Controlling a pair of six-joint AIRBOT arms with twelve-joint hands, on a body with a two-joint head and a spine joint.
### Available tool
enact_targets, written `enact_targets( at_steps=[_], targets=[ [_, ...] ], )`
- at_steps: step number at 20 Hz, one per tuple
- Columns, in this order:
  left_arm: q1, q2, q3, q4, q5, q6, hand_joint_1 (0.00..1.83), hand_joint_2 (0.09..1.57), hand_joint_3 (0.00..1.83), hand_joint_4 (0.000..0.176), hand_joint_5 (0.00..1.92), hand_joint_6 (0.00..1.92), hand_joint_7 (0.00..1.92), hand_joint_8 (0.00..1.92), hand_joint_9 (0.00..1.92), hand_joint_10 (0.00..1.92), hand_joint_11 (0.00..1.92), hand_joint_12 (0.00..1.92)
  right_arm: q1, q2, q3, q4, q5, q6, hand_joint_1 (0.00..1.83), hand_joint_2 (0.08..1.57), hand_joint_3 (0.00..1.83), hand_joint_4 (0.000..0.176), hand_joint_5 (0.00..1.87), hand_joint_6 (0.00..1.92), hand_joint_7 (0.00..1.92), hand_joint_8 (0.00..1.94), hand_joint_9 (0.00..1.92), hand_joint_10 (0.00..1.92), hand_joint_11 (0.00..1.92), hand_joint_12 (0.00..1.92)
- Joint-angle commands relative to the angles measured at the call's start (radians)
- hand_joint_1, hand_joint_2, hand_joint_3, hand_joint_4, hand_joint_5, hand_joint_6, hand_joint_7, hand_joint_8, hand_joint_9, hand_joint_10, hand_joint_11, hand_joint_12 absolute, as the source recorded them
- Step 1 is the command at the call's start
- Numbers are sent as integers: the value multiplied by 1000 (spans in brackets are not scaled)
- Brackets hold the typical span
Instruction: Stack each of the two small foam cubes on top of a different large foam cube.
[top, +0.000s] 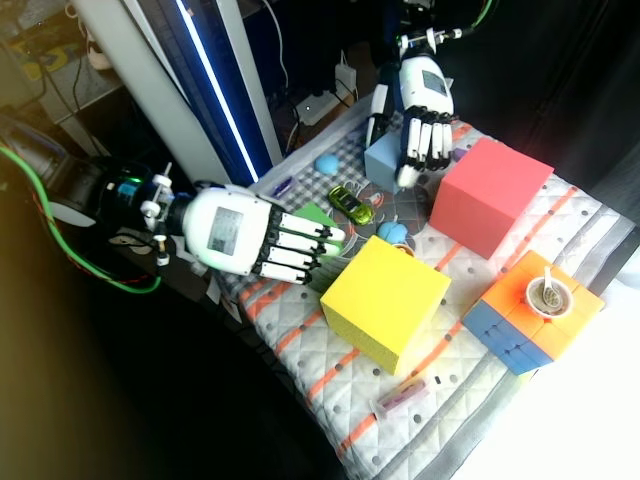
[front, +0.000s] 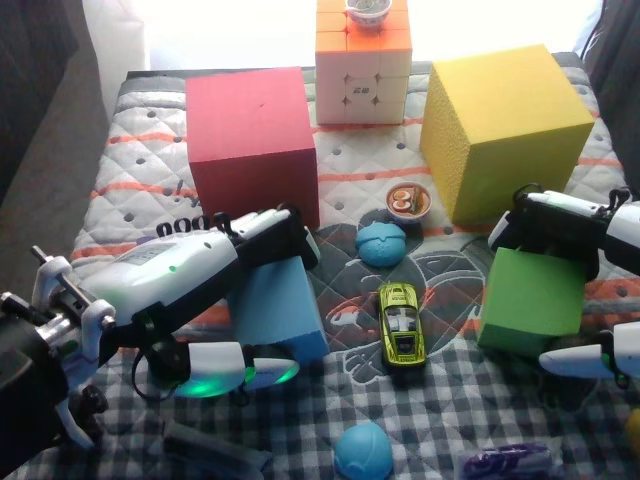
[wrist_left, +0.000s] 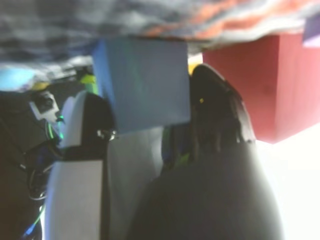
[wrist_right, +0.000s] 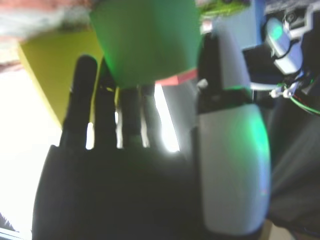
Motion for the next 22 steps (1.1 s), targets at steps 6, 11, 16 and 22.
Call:
enact_targets(
  at_steps=[6, 11, 16, 22],
  targets=[
    [-9, 32, -41, 55, -187, -4, 961, 1468, 0, 20, 426, 1813, 367, 1906, 195, 1871, 419, 1921, 17, 25, -22, -6, 155, 1, 1254, 1289, 12, 0, 273, 1552, 647, 1614, 584, 1921, 639, 1921],
    [-9, 102, -102, 124, -278, -4, 1433, 1343, 0, 0, 196, 1421, 380, 1756, 564, 1781, 329, 1826, 14, 103, -81, -24, 268, 1, 1127, 1349, 5, 0, 463, 1548, 663, 1726, 514, 1905, 560, 1921],
    [-39, 134, -109, 150, -310, -4, 1227, 1413, 2, 0, 422, 1703, 339, 1831, 522, 1870, 299, 1911, 34, 137, -92, -27, 342, 1, 1295, 1279, 0, 0, 203, 1460, 649, 1553, 514, 1799, 495, 1921],
    [-125, 135, -70, 109, -294, -4, 1441, 1317, 0, 0, 214, 1275, 415, 1675, 627, 1739, 426, 1921, 137, 125, -48, -9, 341, 1, 1319, 1238, 0, 0, 285, 1565, 716, 1463, 902, 1791, 984, 1917]
  ],
)
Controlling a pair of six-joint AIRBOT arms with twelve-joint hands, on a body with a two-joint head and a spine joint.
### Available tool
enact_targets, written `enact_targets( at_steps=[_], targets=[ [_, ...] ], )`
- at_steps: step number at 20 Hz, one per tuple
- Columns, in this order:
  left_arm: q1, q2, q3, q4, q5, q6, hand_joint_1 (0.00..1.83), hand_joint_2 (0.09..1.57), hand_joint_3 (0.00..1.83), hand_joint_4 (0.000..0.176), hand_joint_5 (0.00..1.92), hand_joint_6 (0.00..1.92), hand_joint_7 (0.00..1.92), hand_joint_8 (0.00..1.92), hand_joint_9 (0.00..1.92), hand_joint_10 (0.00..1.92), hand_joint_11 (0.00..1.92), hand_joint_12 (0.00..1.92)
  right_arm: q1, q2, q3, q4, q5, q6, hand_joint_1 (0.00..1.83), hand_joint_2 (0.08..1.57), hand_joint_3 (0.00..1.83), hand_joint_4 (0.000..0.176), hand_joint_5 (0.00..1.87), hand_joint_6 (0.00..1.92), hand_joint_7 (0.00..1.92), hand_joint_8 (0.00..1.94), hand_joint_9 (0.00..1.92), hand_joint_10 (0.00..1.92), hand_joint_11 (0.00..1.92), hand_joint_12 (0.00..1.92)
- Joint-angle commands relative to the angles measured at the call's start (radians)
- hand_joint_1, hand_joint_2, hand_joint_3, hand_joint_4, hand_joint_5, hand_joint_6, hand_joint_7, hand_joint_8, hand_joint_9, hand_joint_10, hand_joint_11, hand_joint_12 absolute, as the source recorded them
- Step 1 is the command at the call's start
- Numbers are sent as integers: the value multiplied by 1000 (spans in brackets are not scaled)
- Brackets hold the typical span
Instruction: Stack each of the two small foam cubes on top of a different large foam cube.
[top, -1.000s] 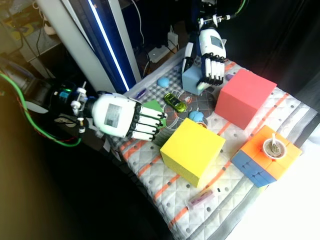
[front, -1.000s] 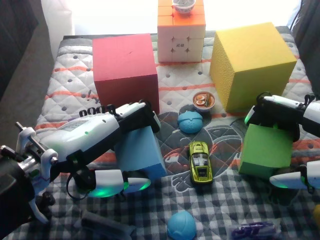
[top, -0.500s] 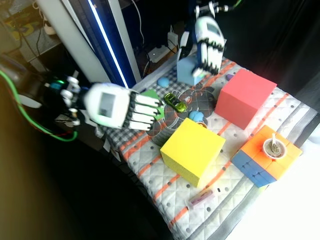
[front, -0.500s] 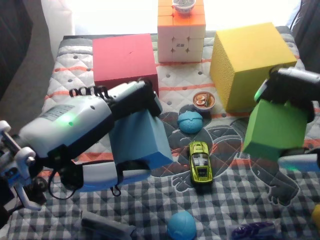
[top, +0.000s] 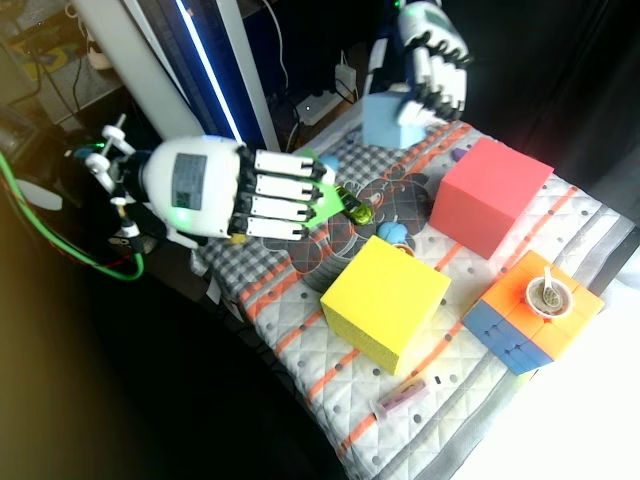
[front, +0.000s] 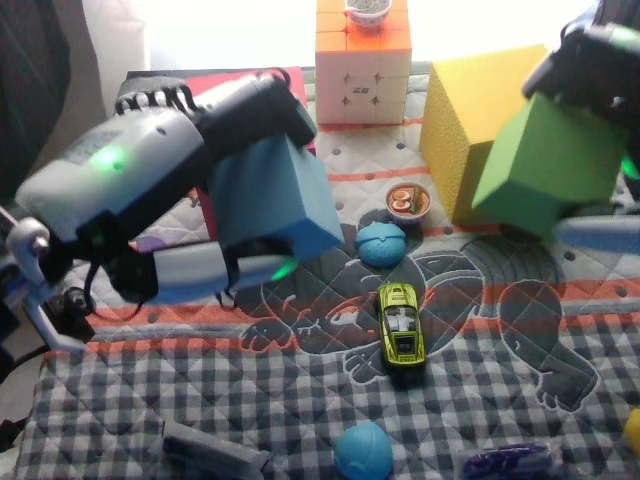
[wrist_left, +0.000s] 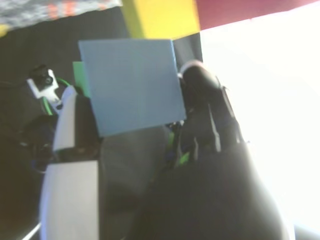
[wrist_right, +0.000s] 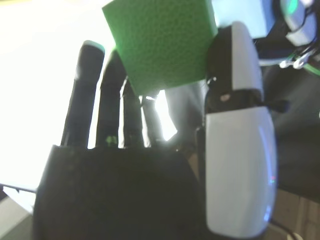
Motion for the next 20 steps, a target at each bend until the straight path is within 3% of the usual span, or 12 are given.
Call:
enact_targets(
  at_steps=[1, 4, 6, 8, 9, 10, 13, 14, 16, 18, 19, 20],
  targets=[
    [-22, 8, 8, 21, -125, -4, 1571, 1239, 0, 0, 227, 1206, 258, 1451, 614, 1633, 371, 1921, 21, -1, 7, 6, 122, 5, 1320, 1237, 0, 0, 278, 1569, 718, 1459, 889, 1778, 979, 1907],
    [-63, 5, 33, -2, -113, -1, 1604, 1179, 0, 0, 240, 1221, 238, 1272, 678, 1517, 514, 1795, 50, -16, 42, 41, 108, 5, 1295, 1269, 6, 0, 246, 1559, 653, 1535, 513, 1783, 629, 1921],
    [-95, -3, 47, -51, -101, 65, 1343, 1250, 1, 0, 257, 1039, 632, 1485, 669, 1575, 699, 1879, 72, -27, 68, 66, 83, 5, 1302, 1256, 0, 0, 284, 1591, 680, 1500, 415, 1750, 476, 1921],
    [-139, -10, 68, -79, -66, 110, 1380, 1139, 0, 0, 317, 973, 316, 1183, 468, 1531, 507, 1873, 102, -41, 95, 81, 52, 5, 1304, 1254, 0, 0, 272, 1606, 684, 1494, 417, 1776, 480, 1921],
    [-155, -13, 79, -81, -45, 111, 1401, 1137, 0, 0, 332, 1003, 276, 1199, 406, 1545, 415, 1874, 116, -47, 106, 88, 38, 5, 1303, 1256, 0, 0, 263, 1602, 679, 1499, 395, 1779, 438, 1921],
    [-197, -23, 104, -90, -1, 116, 1436, 1252, 4, 0, 331, 1053, 444, 1522, 605, 1639, 457, 1884, 145, -59, 129, 100, 4, 5, 1299, 1264, 3, 0, 241, 1611, 662, 1522, 404, 1811, 482, 1921],
    [-250, -54, 161, -131, 67, 120, 1447, 1279, 0, 0, 324, 1078, 508, 1569, 664, 1675, 534, 1920, 195, -94, 187, 125, -76, 5, 1292, 1283, 5, 0, 211, 1665, 629, 1570, 438, 1859, 529, 1921],
    [-254, -57, 169, -139, 78, 120, 1451, 1265, 0, 0, 360, 1009, 530, 1535, 693, 1654, 641, 1921, 203, -104, 199, 129, -91, 5, 1290, 1285, 4, 0, 206, 1668, 625, 1575, 440, 1860, 526, 1921],
    [-258, -72, 189, -175, 102, 141, 1330, 1170, 0, 0, 396, 797, 306, 1129, 414, 1516, 425, 1874, 216, -126, 226, 146, -127, 5, 1288, 1282, 0, 0, 219, 1598, 637, 1554, 517, 1822, 623, 1921],
    [-261, -94, 210, -230, 131, 201, 1266, 1187, 1, 0, 367, 656, 305, 939, 355, 1416, 350, 1851, 221, -152, 254, 157, -170, 5, 1291, 1144, 0, 0, 217, 1452, 309, 1478, 442, 1807, 523, 1921],
    [-261, -102, 220, -249, 142, 213, 1295, 1234, 2, 0, 368, 559, 616, 1359, 574, 1633, 656, 1907, 223, -165, 267, 166, -188, 5, 1295, 1136, 0, 0, 186, 1431, 264, 1456, 391, 1774, 452, 1921],
    [-261, -111, 234, -263, 158, 213, 1235, 1184, 0, 0, 378, 318, 445, 1070, 446, 1479, 530, 1918, 224, -178, 280, 175, -205, 5, 1285, 1125, 0, 0, 167, 1364, 224, 1404, 351, 1726, 411, 1921]
  ],
)
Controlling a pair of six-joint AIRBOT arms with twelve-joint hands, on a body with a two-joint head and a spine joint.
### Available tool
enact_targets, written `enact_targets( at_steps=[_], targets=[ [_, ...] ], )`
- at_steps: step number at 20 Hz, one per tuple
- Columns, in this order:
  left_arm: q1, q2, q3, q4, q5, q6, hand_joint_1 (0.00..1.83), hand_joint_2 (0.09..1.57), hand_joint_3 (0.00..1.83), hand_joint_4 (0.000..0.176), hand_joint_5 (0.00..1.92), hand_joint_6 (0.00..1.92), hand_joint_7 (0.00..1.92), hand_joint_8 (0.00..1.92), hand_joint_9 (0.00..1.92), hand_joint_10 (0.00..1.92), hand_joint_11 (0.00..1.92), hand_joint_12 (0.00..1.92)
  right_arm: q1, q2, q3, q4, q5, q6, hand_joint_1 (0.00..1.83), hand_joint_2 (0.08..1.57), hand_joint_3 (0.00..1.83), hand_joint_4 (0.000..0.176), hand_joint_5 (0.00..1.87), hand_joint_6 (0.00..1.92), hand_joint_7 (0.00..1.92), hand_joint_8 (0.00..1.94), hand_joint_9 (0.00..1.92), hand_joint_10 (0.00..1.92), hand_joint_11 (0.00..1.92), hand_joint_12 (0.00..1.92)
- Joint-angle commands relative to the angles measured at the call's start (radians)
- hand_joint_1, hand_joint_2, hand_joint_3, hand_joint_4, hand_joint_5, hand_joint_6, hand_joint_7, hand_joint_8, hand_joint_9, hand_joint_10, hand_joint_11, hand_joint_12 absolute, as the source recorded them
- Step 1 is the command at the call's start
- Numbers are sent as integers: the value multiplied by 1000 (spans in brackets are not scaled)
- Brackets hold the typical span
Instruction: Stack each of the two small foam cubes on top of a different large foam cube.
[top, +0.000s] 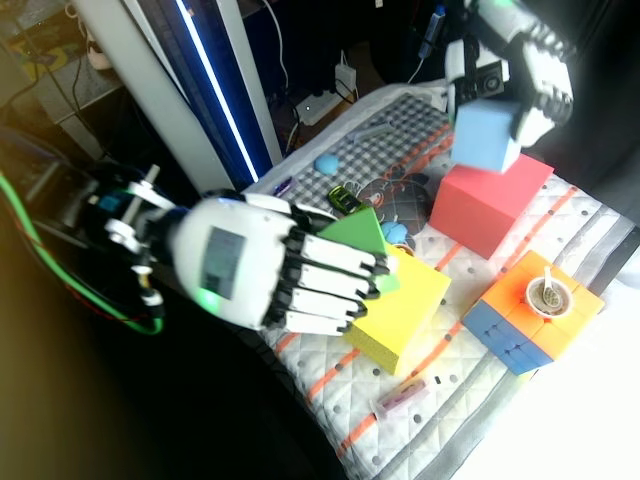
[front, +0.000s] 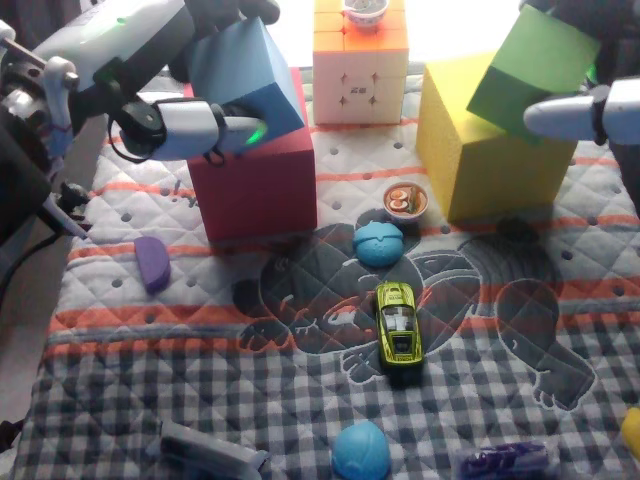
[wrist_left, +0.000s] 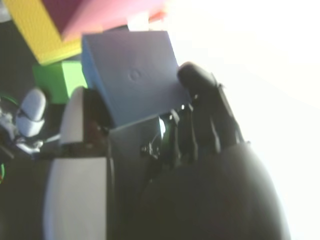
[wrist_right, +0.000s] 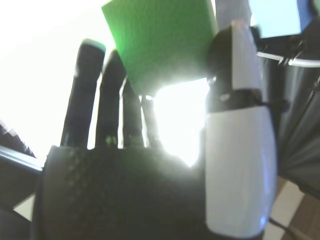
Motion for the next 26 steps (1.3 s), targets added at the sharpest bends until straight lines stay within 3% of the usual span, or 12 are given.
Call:
enact_targets(
  at_steps=[1, 3, 6, 8, 10, 14, 16, 19, 22, 24, 25, 26],
  targets=[
    [-11, -2, 12, 4, -85, 0, 1213, 1173, 0, 0, 384, 169, 384, 654, 364, 1199, 365, 1830, 8, -3, 12, 11, 70, -4, 1258, 1118, 0, 0, 170, 1280, 218, 1344, 346, 1692, 413, 1921],
    [-9, -10, 26, -14, -72, 0, 1070, 1166, 0, 0, 270, 22, 99, 98, 42, 595, 14, 1647, 8, -5, 18, 13, 61, -4, 1070, 1099, 0, 0, 92, 953, 149, 934, 215, 1479, 322, 1905],
    [-2, -10, 37, -38, -67, 0, 908, 1088, 0, 0, 152, 2, 17, 3, 73, 105, 0, 1088, 8, -3, 16, 14, 60, -4, 666, 1128, 2, 31, 0, 81, 2, 77, 2, 562, 4, 1682],
    [3, -9, 37, -41, -72, 0, 857, 1028, 0, 157, 52, 0, 1, 0, 35, 34, 0, 1088, 8, 1, 11, 14, 61, -4, 589, 1111, 0, 86, 0, 2, 0, 2, 0, 133, 0, 1543],
    [13, -1, 26, -40, -95, 0, 872, 1019, 0, 160, 1, 0, 0, 0, 0, 0, 0, 608, 8, 13, -2, 14, 77, -4, 516, 1087, 0, 121, 0, 0, 0, 0, 0, 4, 0, 1403],
    [41, 51, -27, -29, -199, 0, 769, 1007, 0, 176, 0, 0, 0, 0, 0, 0, 0, 8, 8, 71, -61, 14, 173, -4, 484, 1083, 2, 72, 0, 0, 0, 0, 0, 0, 0, 672],
    [53, 82, -61, -12, -258, 0, 711, 983, 0, 131, 0, 0, 0, 0, 0, 0, 0, 1, 6, 109, -96, 14, 226, -4, 476, 1097, 1, 97, 0, 0, 0, 0, 0, 0, 0, 444],
    [94, 136, -123, 20, -379, -1, 676, 994, 0, 175, 0, 0, 0, 0, 0, 0, 6, 3, -43, 176, -158, 13, 357, -4, 436, 1072, 0, 137, 0, 0, 0, 0, 0, 0, 0, 15],
    [134, 176, -170, 46, -485, -2, 688, 950, 0, 176, 0, 0, 0, 0, 0, 0, 0, 0, -122, 226, -219, 16, 501, -4, 440, 1017, 0, 161, 0, 0, 0, 0, 0, 0, 0, 684],
    [159, 192, -189, 58, -528, -13, 698, 950, 0, 176, 0, 0, 0, 0, 0, 0, 0, 0, -159, 241, -243, 16, 551, -4, 469, 1068, 1, 128, 0, 0, 0, 0, 0, 0, 0, 463],
    [176, 202, -197, 68, -553, -38, 691, 908, 29, 176, 0, 0, 0, 0, 67, 133, 0, 1112, -183, 250, -253, 16, 580, -4, 435, 1081, 1, 119, 0, 0, 0, 0, 0, 0, 0, 208],
    [188, 208, -199, 75, -572, -72, 691, 908, 29, 176, 0, 0, 0, 0, 67, 133, 0, 1112, -199, 254, -256, 16, 599, -4, 435, 1081, 1, 119, 0, 0, 0, 0, 0, 0, 0, 208]
  ],
)
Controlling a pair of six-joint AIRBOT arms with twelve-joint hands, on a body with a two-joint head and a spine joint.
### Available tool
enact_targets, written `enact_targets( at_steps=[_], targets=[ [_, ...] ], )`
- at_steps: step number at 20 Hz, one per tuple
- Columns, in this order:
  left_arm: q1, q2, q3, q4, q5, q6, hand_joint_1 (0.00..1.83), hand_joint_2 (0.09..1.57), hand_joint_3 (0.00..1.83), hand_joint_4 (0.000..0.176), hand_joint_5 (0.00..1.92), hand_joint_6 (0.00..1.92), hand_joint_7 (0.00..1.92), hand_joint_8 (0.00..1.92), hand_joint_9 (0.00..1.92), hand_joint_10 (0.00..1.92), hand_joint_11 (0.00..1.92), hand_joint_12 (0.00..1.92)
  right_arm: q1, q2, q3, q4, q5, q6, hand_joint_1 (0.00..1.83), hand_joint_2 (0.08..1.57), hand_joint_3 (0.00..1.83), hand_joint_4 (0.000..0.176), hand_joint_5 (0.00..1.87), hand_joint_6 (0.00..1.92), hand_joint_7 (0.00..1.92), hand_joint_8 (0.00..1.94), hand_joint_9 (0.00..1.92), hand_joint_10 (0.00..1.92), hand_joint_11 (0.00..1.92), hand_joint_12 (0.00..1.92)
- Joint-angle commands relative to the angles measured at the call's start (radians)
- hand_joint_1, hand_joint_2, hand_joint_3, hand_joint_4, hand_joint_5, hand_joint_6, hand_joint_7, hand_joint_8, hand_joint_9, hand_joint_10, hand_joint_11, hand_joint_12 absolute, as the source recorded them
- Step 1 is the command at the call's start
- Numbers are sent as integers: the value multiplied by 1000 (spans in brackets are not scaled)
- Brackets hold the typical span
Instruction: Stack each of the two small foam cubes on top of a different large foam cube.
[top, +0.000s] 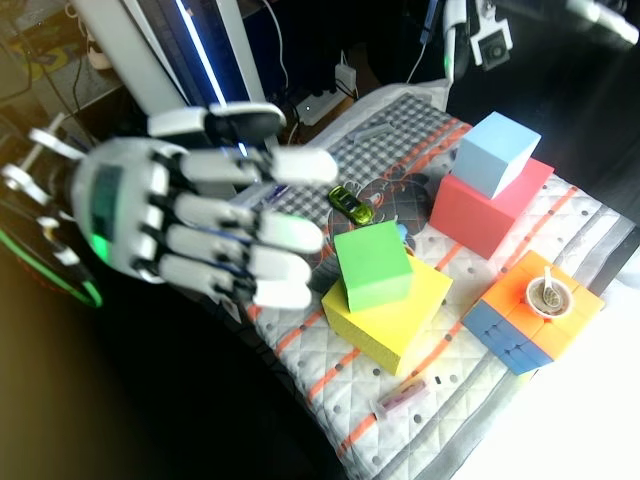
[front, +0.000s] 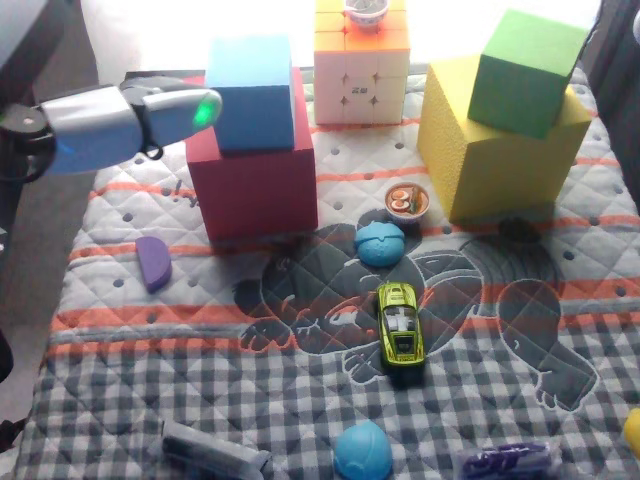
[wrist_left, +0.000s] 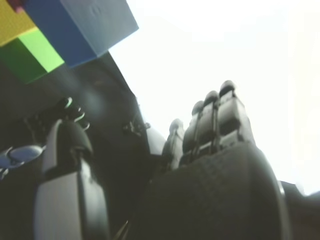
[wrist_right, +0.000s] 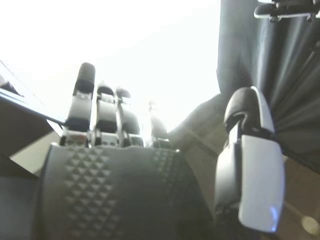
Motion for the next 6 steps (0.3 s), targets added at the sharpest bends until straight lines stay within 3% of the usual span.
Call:
enact_targets(
  at_steps=[1, 2, 3, 4, 5, 6],
  targets=[
    [7, 16, 4, 43, -165, -60, 669, 902, 18, 176, 0, 0, 0, 0, 27, 40, 0, 1558, -11, 13, 4, 8, 176, 5, 412, 1049, 0, 128, 0, 0, 0, 0, 0, 0, 0, 150],
    [19, 21, 4, 47, -180, -88, 669, 902, 18, 176, 0, 0, 0, 0, 27, 40, 0, 1558, -26, 14, 4, 8, 196, 5, 412, 1049, 0, 128, 0, 0, 0, 0, 0, 0, 0, 150],
    [43, 28, 2, 60, -207, -131, 557, 992, 0, 176, 0, 0, 0, 0, 0, 1, 0, 1292, -62, 14, 3, 8, 240, 5, 382, 1048, 0, 102, 0, 0, 0, 0, 0, 0, 0, 28],
    [70, 35, -5, 66, -248, -156, 486, 1031, 0, 171, 0, 0, 0, 0, 0, 0, 0, 1272, -94, 14, 2, 9, 283, 5, 350, 1042, 0, 96, 0, 0, 0, 0, 0, 0, 16, 13],
    [100, 41, -20, 66, -291, -156, 385, 1057, 0, 156, 0, 0, 0, 0, 0, 0, 0, 839, -133, 16, -4, 16, 340, 5, 348, 1072, 5, 88, 0, 0, 0, 0, 0, 0, 2, 2],
    [112, 44, -26, 67, -311, -156, 385, 1057, 0, 156, 0, 0, 0, 0, 0, 0, 0, 839, -149, 19, -11, 21, 365, 5, 348, 1072, 5, 88, 0, 0, 0, 0, 0, 0, 2, 2]
  ],
)
